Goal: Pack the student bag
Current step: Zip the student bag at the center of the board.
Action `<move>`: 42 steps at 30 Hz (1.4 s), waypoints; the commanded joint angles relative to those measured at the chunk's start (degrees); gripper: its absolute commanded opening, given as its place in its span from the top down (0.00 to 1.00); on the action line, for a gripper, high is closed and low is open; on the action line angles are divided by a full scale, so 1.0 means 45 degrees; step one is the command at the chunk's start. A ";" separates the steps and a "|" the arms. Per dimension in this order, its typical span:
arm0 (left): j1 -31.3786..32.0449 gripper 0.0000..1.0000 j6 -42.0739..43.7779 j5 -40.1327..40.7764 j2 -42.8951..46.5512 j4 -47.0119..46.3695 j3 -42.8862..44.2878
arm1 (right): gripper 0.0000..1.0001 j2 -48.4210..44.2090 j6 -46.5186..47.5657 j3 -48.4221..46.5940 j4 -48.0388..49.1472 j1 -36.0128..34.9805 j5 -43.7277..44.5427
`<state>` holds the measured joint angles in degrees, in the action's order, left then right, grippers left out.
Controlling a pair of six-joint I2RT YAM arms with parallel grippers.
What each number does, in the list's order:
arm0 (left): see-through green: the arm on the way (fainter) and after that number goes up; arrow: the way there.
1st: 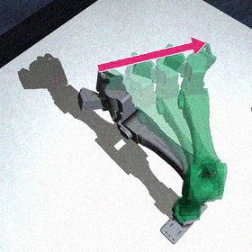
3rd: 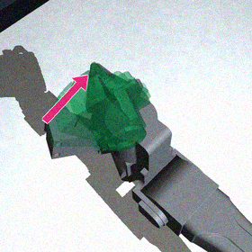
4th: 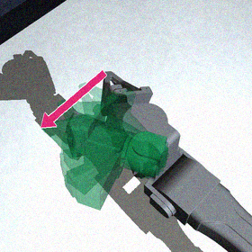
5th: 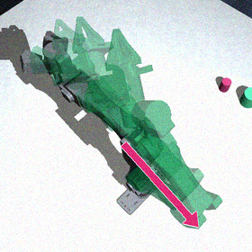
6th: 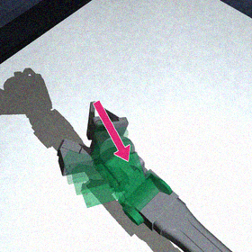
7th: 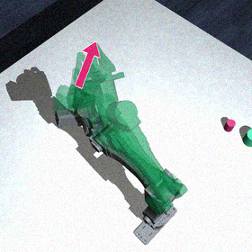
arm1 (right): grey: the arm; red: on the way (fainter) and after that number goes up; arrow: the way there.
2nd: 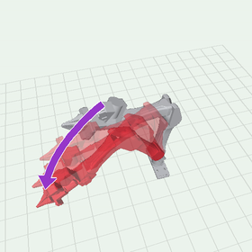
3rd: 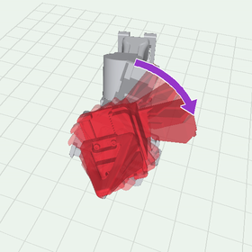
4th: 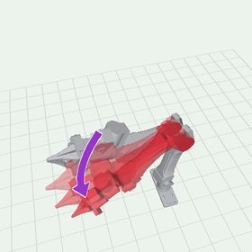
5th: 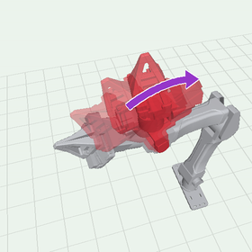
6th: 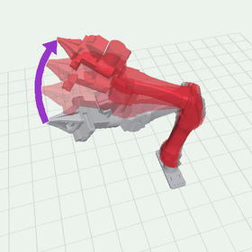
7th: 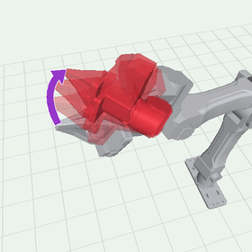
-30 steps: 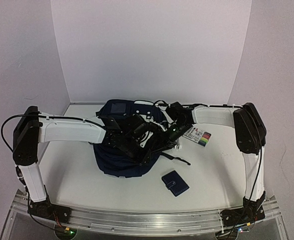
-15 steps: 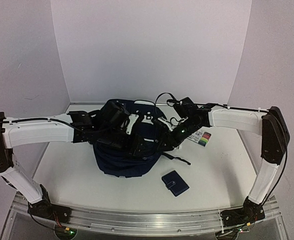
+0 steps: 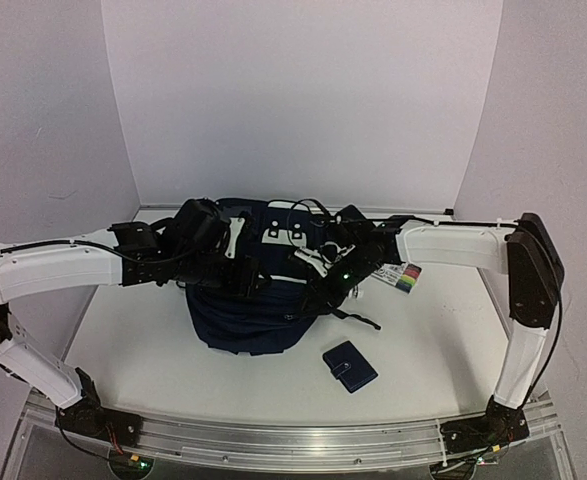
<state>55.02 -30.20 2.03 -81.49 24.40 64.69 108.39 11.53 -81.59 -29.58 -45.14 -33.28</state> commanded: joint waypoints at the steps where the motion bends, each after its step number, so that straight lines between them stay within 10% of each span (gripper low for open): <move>1: -0.0044 0.37 -0.0103 0.0465 0.0609 0.0026 -0.0039 | 0.51 0.0610 -0.0052 -0.0701 -0.0116 -0.0007 -0.0102; 25: -0.0255 0.31 0.0558 0.0286 0.0611 0.0537 -0.0386 | 0.99 0.0918 0.0178 -0.0573 -0.0413 -0.0304 0.0012; 42: -0.0275 0.28 0.2541 0.1188 0.0874 0.1808 -0.0561 | 0.90 0.0957 0.0385 -0.0136 -0.0113 -0.0322 0.0065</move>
<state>54.04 -19.41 5.31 -79.75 32.61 62.22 112.40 12.72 -82.37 -30.94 -46.33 -33.19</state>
